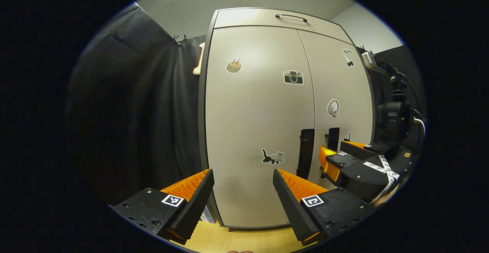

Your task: Open the right door of the double-door shoe cabinet with the right hand, and open the left door with the left hand.

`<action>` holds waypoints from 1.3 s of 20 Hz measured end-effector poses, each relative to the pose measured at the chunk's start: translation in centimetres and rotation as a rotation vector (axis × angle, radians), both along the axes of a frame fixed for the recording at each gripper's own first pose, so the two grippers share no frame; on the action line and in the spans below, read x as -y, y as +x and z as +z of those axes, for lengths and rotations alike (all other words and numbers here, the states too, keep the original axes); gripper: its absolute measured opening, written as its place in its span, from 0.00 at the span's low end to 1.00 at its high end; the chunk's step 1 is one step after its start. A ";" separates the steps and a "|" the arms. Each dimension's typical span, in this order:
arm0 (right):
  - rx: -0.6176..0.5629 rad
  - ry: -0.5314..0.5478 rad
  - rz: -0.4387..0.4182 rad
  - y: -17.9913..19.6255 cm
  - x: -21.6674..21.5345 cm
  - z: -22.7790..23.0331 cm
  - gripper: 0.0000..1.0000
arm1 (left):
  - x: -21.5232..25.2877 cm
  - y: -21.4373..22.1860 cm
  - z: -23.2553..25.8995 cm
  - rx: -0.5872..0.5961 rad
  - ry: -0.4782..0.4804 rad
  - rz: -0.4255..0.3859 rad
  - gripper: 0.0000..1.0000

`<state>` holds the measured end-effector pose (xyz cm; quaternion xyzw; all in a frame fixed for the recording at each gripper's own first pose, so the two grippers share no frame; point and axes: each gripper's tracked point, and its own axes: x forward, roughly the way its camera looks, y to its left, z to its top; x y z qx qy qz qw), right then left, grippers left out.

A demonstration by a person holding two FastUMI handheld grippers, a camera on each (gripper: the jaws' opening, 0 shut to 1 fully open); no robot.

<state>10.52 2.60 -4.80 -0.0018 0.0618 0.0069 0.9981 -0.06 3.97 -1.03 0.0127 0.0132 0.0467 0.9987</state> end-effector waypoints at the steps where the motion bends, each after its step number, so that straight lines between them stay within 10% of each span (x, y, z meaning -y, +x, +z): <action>1: -0.009 0.000 0.001 0.8 -0.2 -0.3 0.59 | -0.3 -0.1 -0.2 -0.006 0.001 0.008 0.96; 7: -0.047 0.015 0.008 1.3 -0.6 -1.3 0.27 | -1.4 -0.5 -1.0 -0.028 -0.006 0.043 0.96; 26: -0.033 0.026 0.024 -2.4 1.4 -0.4 0.25 | 0.6 -2.0 -1.9 -0.052 -0.008 0.025 0.96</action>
